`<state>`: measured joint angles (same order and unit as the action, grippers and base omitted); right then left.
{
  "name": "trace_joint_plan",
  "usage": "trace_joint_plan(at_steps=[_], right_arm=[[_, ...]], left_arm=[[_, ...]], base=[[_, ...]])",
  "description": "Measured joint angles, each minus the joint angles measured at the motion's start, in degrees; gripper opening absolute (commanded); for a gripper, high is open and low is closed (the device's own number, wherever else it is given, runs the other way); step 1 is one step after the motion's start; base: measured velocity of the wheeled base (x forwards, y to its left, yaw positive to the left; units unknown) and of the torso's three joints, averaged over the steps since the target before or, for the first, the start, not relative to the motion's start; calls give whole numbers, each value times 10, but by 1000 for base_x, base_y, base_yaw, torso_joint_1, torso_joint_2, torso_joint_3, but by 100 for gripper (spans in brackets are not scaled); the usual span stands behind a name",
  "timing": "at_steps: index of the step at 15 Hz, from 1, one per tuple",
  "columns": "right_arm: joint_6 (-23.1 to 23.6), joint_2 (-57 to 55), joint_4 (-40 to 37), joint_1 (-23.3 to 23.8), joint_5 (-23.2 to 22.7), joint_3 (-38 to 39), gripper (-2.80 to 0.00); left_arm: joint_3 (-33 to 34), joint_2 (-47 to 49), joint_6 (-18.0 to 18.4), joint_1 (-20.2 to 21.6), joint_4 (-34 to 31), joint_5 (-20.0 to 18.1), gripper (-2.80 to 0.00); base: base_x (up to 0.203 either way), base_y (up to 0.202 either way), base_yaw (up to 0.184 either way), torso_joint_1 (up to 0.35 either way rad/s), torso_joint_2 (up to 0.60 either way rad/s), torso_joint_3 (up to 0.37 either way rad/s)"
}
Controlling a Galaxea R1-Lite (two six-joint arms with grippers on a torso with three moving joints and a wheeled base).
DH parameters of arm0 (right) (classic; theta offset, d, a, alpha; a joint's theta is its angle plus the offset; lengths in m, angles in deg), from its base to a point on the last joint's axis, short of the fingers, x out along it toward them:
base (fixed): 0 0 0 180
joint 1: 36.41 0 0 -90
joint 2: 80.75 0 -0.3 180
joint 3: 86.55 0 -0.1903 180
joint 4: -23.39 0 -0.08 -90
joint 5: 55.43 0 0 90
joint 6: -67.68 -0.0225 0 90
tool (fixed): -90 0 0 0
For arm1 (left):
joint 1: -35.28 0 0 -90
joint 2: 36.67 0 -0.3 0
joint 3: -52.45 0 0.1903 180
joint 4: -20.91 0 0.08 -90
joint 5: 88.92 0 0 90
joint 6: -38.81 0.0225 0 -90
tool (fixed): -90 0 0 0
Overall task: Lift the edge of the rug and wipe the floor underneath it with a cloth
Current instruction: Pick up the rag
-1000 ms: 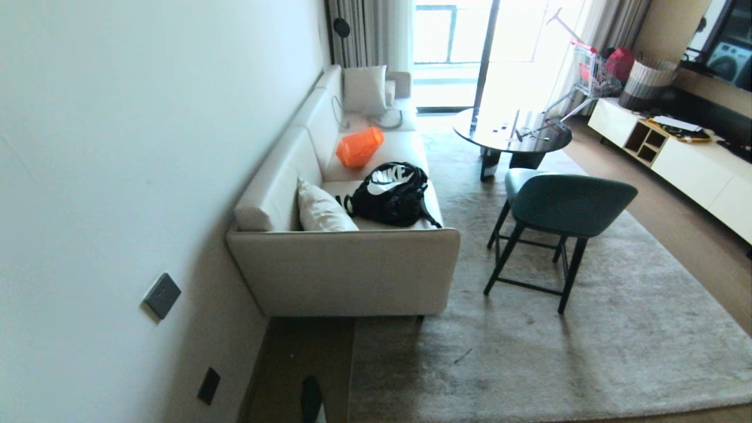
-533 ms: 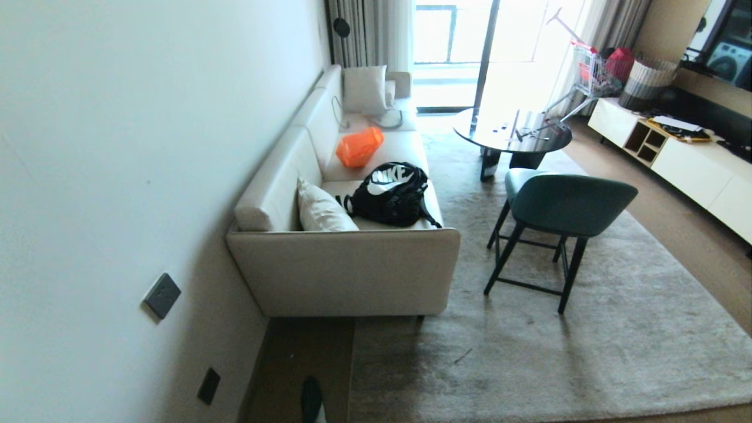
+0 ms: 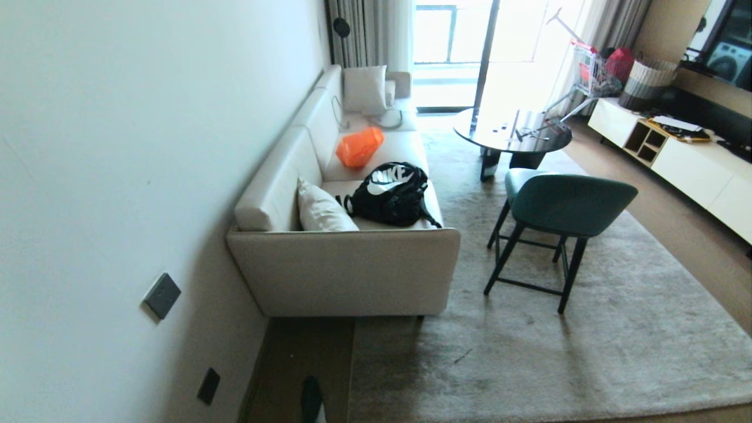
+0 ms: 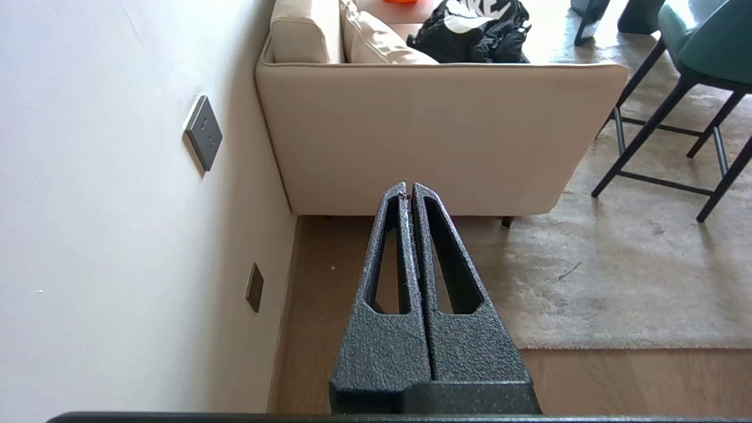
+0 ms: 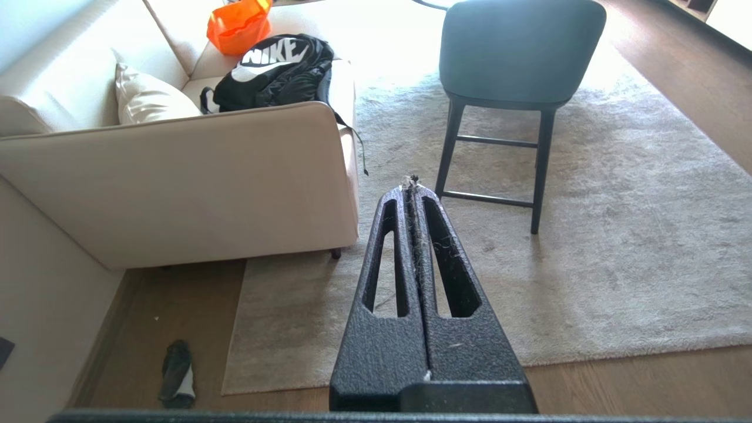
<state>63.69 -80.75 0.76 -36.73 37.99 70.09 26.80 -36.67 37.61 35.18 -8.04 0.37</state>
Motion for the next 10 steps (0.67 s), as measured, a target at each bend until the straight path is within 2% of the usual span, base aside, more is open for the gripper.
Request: trace_joint_plan(at_steps=[10], right_arm=[[0,0,0,0,0,0,-280]], left_arm=[[0,0,0,0,0,0,-280]], base=[[0,0,0,0,0,0]])
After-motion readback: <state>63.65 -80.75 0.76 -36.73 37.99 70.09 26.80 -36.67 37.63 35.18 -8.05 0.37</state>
